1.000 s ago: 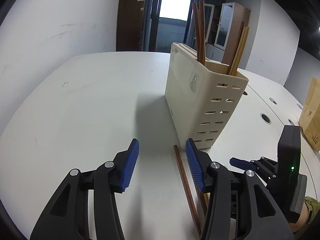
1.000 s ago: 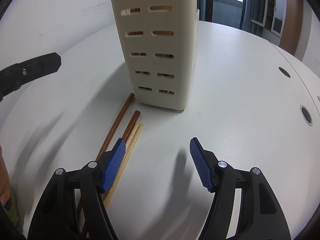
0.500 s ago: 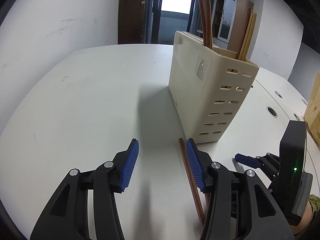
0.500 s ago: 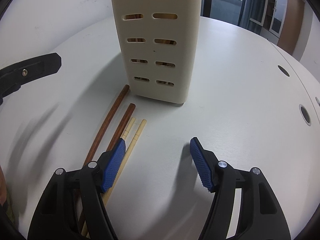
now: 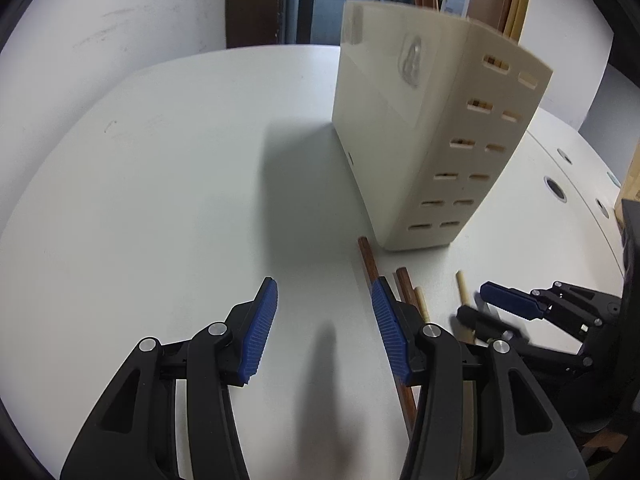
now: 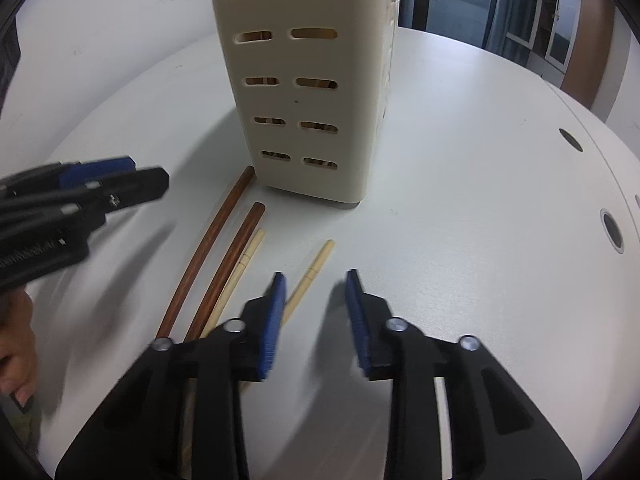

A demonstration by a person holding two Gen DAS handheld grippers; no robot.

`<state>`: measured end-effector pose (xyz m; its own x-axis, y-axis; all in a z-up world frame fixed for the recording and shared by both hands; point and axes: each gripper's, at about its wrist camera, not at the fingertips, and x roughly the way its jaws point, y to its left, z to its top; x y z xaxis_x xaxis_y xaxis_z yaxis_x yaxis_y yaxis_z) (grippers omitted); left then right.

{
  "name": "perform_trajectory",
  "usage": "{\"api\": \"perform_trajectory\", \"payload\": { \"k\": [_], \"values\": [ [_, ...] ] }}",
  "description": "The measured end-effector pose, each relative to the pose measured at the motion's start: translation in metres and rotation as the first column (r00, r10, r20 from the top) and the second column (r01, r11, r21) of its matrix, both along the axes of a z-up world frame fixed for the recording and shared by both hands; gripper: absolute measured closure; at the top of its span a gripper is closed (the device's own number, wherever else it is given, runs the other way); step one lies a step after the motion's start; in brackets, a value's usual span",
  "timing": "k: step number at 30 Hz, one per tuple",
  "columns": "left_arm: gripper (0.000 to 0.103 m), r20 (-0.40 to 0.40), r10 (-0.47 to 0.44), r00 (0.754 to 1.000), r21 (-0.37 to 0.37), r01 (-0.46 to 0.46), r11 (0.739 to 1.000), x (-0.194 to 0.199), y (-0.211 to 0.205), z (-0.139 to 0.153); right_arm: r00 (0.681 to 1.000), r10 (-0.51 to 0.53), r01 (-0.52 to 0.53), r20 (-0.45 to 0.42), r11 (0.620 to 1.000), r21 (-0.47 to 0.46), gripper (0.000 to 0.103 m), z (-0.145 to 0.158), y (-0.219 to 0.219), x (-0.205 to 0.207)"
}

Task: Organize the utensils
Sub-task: 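Move the open right gripper down to the remaining chopsticks, then close the right gripper on another light wooden chopstick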

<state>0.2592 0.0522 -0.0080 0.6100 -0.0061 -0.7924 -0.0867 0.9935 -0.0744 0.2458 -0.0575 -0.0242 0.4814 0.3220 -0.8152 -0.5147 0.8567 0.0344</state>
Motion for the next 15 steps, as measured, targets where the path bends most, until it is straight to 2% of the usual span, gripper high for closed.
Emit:
{"api": "perform_trajectory", "payload": {
  "k": [2,4,7,15],
  "values": [
    [0.054,-0.021,0.0,1.0,0.029,0.001,1.0,0.002,-0.002,-0.005,1.0,0.0,0.0,-0.012,1.0,0.007,0.085,0.001,-0.003,0.003],
    [0.054,-0.039,-0.007,0.999,0.021,0.008,1.0,0.004,-0.003,-0.009,1.0,0.004,-0.004,-0.023,1.0,0.015,0.089,0.003,-0.007,0.005],
    [0.054,-0.053,-0.031,0.998,0.0,0.031,1.0,0.005,-0.008,-0.014,0.999,0.012,-0.011,-0.033,1.0,0.025,0.092,0.004,-0.011,0.006],
    [0.054,-0.089,-0.055,0.994,0.05,0.059,0.997,0.011,-0.026,-0.028,0.999,0.019,-0.017,-0.043,0.999,0.028,0.094,0.008,-0.013,0.004]
  ]
}}
